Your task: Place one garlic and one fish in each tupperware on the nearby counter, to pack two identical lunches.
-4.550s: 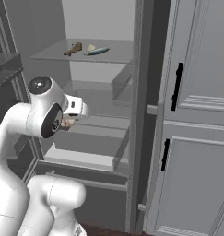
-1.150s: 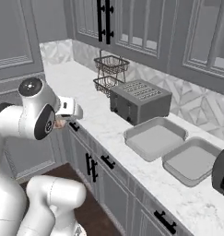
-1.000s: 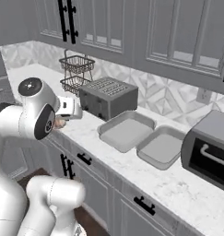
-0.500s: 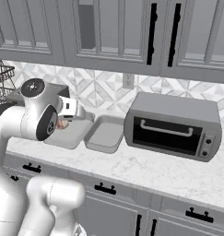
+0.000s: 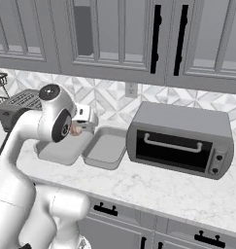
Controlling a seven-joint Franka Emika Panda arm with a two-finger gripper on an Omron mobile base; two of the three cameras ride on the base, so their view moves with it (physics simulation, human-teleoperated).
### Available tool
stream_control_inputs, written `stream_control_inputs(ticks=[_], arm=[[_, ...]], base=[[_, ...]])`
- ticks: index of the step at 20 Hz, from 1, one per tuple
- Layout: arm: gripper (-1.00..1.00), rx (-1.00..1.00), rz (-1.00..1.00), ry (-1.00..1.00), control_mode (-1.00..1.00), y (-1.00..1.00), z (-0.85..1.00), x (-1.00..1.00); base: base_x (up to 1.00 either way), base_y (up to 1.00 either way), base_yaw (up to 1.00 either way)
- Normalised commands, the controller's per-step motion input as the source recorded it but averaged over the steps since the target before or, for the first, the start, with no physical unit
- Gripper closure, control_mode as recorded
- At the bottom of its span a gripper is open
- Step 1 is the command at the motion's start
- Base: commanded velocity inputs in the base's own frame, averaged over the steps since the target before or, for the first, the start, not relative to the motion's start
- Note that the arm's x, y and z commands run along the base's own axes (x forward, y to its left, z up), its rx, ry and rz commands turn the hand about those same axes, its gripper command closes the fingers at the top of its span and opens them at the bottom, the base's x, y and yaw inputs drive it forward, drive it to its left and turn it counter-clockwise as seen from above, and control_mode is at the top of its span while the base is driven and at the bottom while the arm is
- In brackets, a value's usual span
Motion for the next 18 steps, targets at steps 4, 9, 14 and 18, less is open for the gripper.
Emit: stream_control_inputs(ticks=[4,9,14,18], arm=[[1.00,-0.05,-0.10,0.01,-1.00,-0.18,-0.68,0.87],[1.00,-0.03,-0.07,0.00,-1.00,-0.22,-0.94,0.75],[-1.00,0.03,-0.01,0.09,-1.00,-0.31,-0.87,0.76],[-1.00,0.01,0.00,0.03,-1.00,-0.19,-0.20,0.47]], base=[[0.00,0.00,0.00],[0.00,0.00,0.00],[0.00,0.00,0.00],[0.00,0.00,0.00]])
